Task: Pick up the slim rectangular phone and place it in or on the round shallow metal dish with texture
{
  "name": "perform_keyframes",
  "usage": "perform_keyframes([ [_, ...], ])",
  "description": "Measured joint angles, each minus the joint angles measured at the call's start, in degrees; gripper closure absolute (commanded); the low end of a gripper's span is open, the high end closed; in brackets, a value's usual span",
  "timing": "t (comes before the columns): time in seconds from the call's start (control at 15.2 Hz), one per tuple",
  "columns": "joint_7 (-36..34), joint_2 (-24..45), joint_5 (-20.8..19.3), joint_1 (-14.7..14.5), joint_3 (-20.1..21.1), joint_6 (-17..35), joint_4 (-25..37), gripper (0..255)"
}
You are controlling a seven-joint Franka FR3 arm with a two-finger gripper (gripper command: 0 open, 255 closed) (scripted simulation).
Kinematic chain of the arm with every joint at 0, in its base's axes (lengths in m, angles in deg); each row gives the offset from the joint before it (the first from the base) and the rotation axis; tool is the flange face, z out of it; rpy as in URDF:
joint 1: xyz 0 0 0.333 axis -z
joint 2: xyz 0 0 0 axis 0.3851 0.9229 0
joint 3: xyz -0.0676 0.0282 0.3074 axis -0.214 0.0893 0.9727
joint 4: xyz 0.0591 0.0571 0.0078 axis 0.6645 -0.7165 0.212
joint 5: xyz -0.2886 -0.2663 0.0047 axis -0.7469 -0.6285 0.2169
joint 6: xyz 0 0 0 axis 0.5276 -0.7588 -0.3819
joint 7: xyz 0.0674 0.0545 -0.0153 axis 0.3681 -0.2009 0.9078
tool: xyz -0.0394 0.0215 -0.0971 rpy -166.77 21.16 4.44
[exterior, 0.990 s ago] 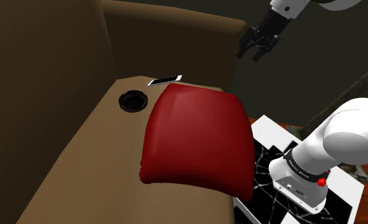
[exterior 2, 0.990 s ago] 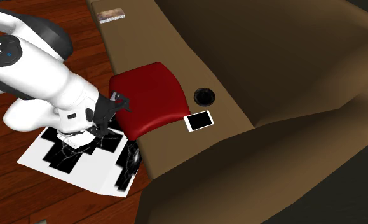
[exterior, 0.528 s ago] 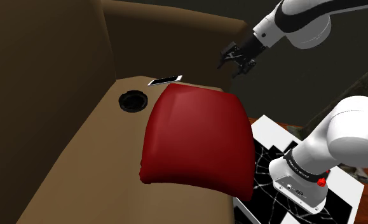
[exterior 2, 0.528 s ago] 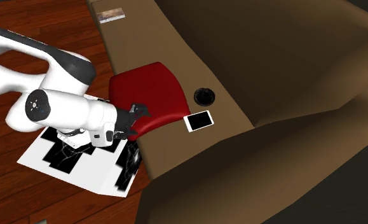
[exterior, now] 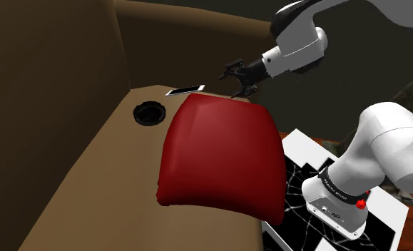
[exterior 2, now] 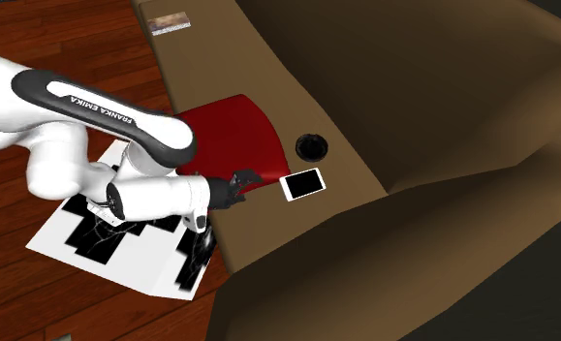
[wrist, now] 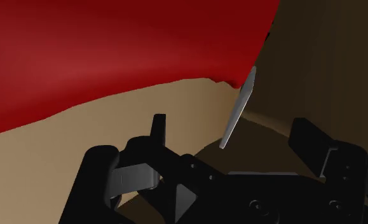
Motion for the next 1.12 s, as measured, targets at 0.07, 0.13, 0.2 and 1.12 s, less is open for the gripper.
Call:
perform_keyframes([
  [0.07,6.0,3.3,9.0,-2.5,-2.3,-1.3,2.0,0],
  [0.13,11.2,6.7,17.3,-4.0,-3.6,-3.4,3.7,0],
  [0.2,14.1,9.3,23.5,-4.6,-4.3,-5.7,5.2,0],
  [1.12,21.2,28.2,49.4,-6.2,-3.6,-19.0,15.4,0],
])
